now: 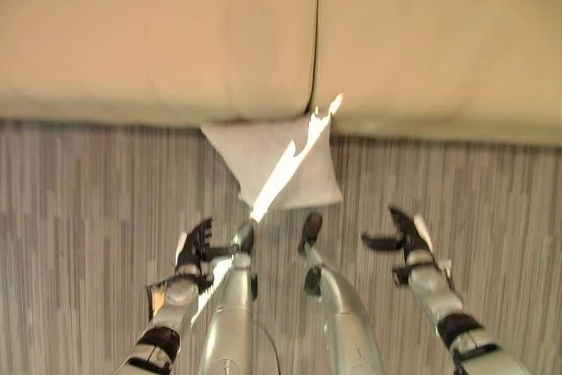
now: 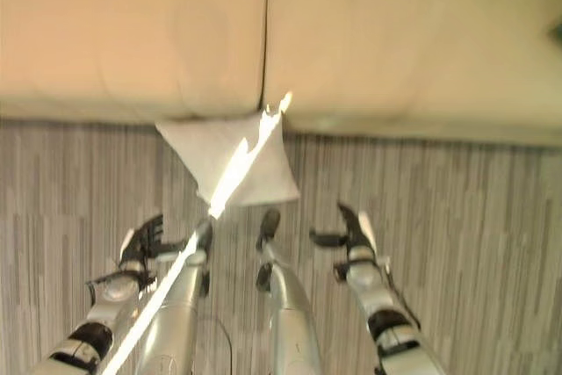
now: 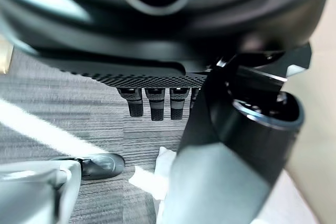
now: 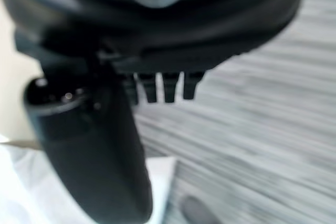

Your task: Pick up all the scattered cushions and arrange them neatly on the sofa.

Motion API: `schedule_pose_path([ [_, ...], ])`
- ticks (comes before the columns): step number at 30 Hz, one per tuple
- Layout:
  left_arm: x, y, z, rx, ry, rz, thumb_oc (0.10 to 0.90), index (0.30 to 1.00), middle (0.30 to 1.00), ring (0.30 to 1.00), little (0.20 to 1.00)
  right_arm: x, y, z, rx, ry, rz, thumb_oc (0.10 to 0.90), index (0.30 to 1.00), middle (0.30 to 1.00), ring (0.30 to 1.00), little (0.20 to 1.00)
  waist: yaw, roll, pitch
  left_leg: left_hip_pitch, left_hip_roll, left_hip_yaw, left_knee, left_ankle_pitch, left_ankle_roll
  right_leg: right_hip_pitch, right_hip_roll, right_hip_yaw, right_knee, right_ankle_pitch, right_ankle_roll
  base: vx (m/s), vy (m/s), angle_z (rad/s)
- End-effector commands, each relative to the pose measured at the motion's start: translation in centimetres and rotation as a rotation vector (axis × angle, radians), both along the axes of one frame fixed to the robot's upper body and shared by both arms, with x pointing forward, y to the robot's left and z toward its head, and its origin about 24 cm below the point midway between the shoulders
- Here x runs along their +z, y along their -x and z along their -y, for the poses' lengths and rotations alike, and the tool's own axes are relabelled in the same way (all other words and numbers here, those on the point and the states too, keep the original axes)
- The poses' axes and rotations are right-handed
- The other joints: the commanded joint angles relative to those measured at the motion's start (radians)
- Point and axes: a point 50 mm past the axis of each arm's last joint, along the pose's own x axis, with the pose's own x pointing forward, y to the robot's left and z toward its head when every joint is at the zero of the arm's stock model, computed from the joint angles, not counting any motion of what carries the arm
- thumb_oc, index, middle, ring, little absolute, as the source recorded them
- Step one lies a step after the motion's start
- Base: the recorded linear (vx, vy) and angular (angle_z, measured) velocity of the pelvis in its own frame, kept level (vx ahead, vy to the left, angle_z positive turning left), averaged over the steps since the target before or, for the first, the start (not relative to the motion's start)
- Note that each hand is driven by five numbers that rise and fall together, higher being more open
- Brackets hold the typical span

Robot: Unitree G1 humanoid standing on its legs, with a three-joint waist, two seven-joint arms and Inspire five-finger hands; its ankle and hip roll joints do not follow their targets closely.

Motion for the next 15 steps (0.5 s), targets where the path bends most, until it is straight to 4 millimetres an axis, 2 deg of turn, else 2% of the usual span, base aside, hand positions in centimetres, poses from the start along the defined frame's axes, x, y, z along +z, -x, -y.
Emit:
schedule_pose_path([
  [1,-0.3,1.3,-1.6,0.135,0.011,0.049,0.8,0.9,0.9,0.9,0.9,-1.0,2.1,1.1,-0.039,0.054,0.031,0.8,0.9,0.9,0.9,0.9,-0.004,0.01,-0.186,-0.071,-0.008,0.038,-0.034,-0.011,0.0,-0.041,-0.059,0.034,0.071,-0.14,0.079,-0.13,0.0,0.07],
  [3,1.3,-0.2,-1.4,0.13,0.012,0.104,0.8,0.9,0.9,0.9,0.9,1.5,0.4,0.7,-0.036,0.059,0.127,0.8,0.9,0.9,0.9,0.9,-0.011,0.012,-0.182,-0.141,-0.006,0.031,-0.025,-0.001,-0.005,-0.111,-0.064,0.039,0.092,-0.142,0.077,-0.07,0.007,0.12],
  [4,1.3,-0.2,-1.4,0.13,0.012,0.105,0.8,0.9,0.9,0.9,0.9,1.6,0.4,0.7,-0.035,0.059,0.128,0.8,0.9,0.9,0.9,0.9,-0.012,0.012,-0.184,-0.145,-0.007,0.031,-0.023,-0.002,-0.005,-0.115,-0.065,0.039,0.094,-0.142,0.077,-0.04,-0.011,0.07],
  [10,8.0,-5.0,-1.0,0.107,-0.023,0.321,0.8,0.9,0.9,0.9,0.9,10.4,-4.0,-0.2,-0.039,0.118,0.4,0.8,0.9,0.9,0.9,0.9,-0.028,0.019,-0.162,-0.349,-0.01,0.023,0.007,0.015,-0.013,-0.325,-0.085,0.061,0.173,-0.152,0.082,-0.02,-0.006,0.14],
  [15,13.4,-7.9,-0.6,0.084,-0.064,0.462,0.8,0.9,0.9,0.9,0.9,15.6,-5.9,-0.9,-0.063,0.149,0.533,0.8,0.9,0.9,0.9,0.9,-0.039,0.023,-0.145,-0.482,-0.016,0.011,0.043,0.014,-0.006,-0.451,-0.091,0.074,0.227,-0.165,0.088,-0.01,-0.009,0.09],
])
